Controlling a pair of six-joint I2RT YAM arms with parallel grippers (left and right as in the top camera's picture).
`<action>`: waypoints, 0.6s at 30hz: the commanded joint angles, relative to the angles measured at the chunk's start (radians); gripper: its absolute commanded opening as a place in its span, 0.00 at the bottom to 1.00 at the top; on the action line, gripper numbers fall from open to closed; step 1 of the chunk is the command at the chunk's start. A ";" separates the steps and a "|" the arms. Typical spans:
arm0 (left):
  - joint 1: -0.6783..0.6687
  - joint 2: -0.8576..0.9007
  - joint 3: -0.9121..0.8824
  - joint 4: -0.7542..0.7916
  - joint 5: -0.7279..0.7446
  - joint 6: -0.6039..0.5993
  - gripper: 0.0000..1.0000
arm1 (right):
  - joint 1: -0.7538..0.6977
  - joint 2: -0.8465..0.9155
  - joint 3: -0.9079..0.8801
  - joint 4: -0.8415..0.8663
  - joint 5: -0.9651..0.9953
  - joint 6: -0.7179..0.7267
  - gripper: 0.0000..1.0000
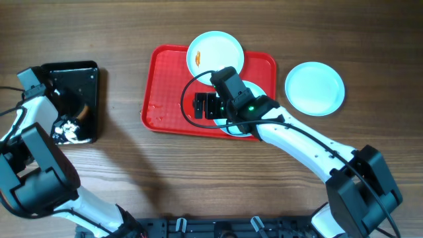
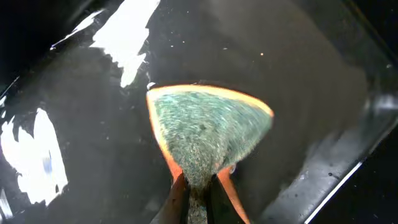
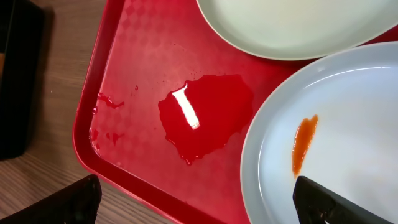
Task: Clean dirty plates on tray and stack at the side
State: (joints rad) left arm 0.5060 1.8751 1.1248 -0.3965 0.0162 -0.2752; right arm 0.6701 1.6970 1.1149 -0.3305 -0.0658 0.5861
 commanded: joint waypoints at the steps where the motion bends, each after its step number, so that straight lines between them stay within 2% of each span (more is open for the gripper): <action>1: 0.002 -0.095 0.000 0.013 -0.036 0.010 0.04 | 0.005 -0.003 -0.002 0.006 0.022 -0.011 1.00; 6: 0.002 0.028 -0.029 0.024 -0.036 0.021 0.04 | 0.005 -0.003 -0.001 0.028 0.014 -0.098 1.00; 9: 0.004 0.104 -0.029 0.022 -0.037 0.089 0.04 | 0.005 -0.003 0.044 0.031 0.018 -0.141 0.88; 11: 0.003 0.074 -0.019 0.021 -0.035 0.088 0.04 | 0.005 -0.003 0.108 0.008 0.018 -0.165 0.85; 13: 0.003 0.006 -0.017 0.023 -0.031 0.084 0.04 | 0.001 -0.003 0.221 -0.117 0.057 -0.193 0.85; 15: 0.003 -0.080 -0.017 0.039 0.018 0.077 0.04 | -0.037 -0.001 0.333 -0.221 0.069 -0.188 0.92; 18: 0.003 -0.101 -0.018 0.036 0.071 0.077 0.04 | -0.133 0.006 0.372 -0.240 0.089 -0.167 0.92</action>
State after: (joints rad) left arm 0.5064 1.8233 1.1114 -0.3592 0.0250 -0.2142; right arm 0.6147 1.6978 1.4586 -0.5652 -0.0277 0.4175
